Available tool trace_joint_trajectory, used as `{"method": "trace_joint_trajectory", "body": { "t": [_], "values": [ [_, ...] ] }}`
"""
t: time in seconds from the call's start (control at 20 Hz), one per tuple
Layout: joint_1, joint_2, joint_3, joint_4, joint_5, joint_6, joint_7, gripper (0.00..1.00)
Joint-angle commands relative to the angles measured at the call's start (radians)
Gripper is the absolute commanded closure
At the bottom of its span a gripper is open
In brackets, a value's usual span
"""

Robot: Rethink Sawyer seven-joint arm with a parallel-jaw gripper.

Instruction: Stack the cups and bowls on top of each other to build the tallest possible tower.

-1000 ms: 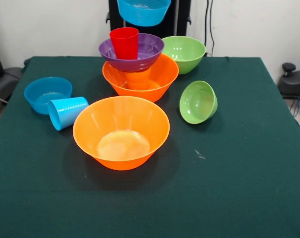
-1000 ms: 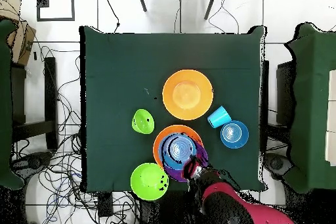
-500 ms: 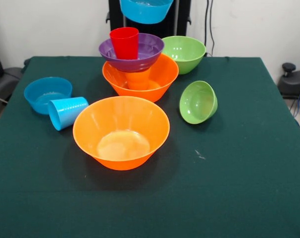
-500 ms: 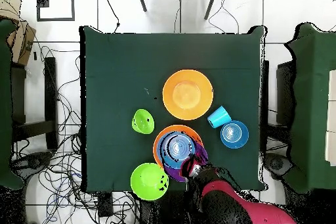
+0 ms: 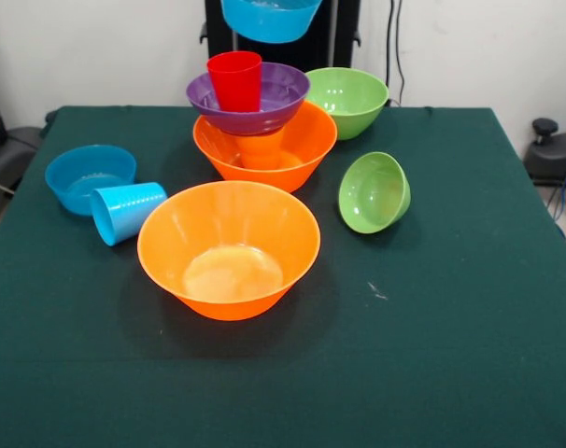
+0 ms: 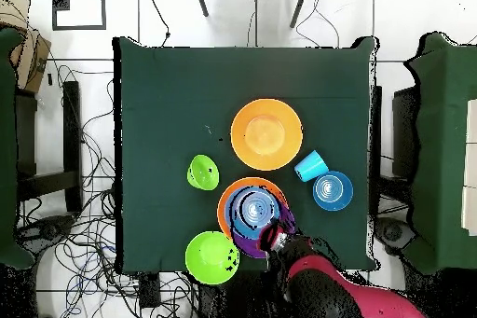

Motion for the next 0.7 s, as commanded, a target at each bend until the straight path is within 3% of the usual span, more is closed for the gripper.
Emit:
{"method": "trace_joint_trajectory", "body": {
  "t": [0.05, 0.4, 0.7],
  "values": [
    [0.023, -0.007, 0.045, -0.079, 0.030, 0.137, 0.135, 1.00],
    [0.016, -0.008, 0.071, -0.070, 0.028, 0.126, 0.158, 1.00],
    [0.033, -0.013, 0.044, -0.076, 0.032, 0.136, 0.152, 1.00]
  ]
}}
